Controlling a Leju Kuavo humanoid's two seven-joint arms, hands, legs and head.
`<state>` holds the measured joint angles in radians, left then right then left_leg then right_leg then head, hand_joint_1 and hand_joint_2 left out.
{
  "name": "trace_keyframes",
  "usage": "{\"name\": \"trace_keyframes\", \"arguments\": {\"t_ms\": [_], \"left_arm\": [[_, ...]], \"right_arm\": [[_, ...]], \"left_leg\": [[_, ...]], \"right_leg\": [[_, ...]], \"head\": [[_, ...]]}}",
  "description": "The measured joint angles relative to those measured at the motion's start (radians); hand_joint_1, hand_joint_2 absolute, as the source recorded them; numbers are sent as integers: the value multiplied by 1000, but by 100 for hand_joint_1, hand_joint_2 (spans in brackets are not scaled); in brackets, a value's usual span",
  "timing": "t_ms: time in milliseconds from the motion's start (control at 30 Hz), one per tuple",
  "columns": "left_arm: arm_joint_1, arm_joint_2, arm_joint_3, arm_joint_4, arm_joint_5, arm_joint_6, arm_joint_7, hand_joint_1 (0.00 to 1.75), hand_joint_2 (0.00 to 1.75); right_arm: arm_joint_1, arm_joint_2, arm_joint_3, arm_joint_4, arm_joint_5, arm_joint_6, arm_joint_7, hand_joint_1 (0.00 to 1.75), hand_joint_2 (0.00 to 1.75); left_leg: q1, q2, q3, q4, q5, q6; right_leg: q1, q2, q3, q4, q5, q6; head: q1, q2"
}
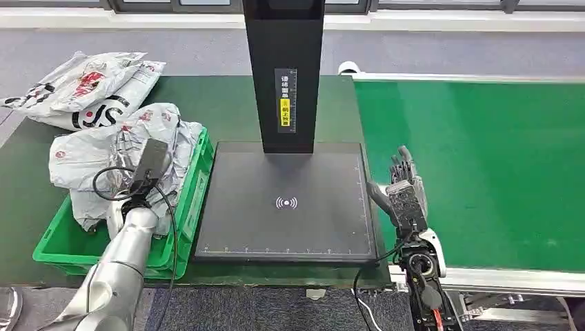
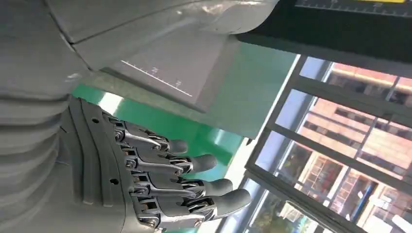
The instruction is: Moved the parcel from conveyor to table for the left to box.
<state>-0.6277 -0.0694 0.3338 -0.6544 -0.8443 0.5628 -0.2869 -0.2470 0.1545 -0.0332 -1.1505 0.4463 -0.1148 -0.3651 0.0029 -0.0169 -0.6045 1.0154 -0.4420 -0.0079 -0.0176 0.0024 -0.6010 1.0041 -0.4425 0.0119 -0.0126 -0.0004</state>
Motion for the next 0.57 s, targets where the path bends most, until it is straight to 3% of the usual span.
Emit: {"name": "trace_keyframes", "arguments": {"t_ms": [233, 567], "left_arm": [[97, -11, -57, -211, 153, 115, -62, 0, 0], [161, -21, -99, -349, 164, 132, -71, 0, 0]], "right_arm": [[-19, 0, 2, 11, -13, -19, -11, 0, 175], [-60, 1, 11, 47, -15, -32, -21, 0, 175]], "left_leg": [[0, 0, -2, 0, -1, 0], [0, 0, -2, 0, -1, 0]], "right_leg": [[0, 0, -2, 0, 0, 0], [0, 0, -2, 0, 0, 0]], "head": [[0, 0], [0, 0]]}}
